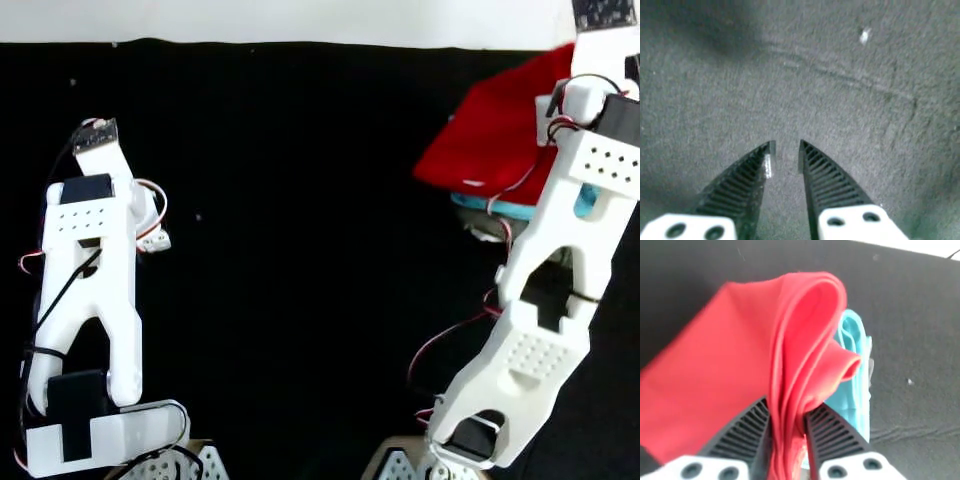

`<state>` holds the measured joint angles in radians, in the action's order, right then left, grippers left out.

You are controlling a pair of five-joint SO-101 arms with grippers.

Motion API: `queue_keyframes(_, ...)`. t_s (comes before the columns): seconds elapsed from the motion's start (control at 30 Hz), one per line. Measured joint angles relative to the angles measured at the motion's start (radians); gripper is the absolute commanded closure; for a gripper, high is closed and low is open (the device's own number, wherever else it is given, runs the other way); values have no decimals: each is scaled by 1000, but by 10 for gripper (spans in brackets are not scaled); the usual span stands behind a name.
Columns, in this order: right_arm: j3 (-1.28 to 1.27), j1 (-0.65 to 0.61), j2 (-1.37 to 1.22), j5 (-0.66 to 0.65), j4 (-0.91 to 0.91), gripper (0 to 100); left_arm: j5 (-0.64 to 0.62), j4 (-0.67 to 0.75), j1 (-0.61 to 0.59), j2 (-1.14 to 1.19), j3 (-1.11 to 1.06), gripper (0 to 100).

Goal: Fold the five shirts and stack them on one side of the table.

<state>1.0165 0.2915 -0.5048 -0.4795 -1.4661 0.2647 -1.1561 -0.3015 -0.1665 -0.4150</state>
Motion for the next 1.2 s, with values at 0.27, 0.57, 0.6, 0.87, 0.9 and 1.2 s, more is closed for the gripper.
queue_keyframes(0.27,-2,87,-130,-149,137,991,0,9,0,0,0,905)
queue_keyframes(0.57,-2,104,-163,-230,161,854,0,9,0,0,0,905)
queue_keyframes(0.6,-2,104,-163,-230,161,817,0,9,0,0,0,905)
queue_keyframes(0.87,103,115,-166,2,276,759,0,9,0,0,0,905)
queue_keyframes(0.9,118,115,-166,43,285,768,0,9,0,0,0,905)
queue_keyframes(1.2,123,-9,-187,78,307,995,0,9,0,0,0,905)
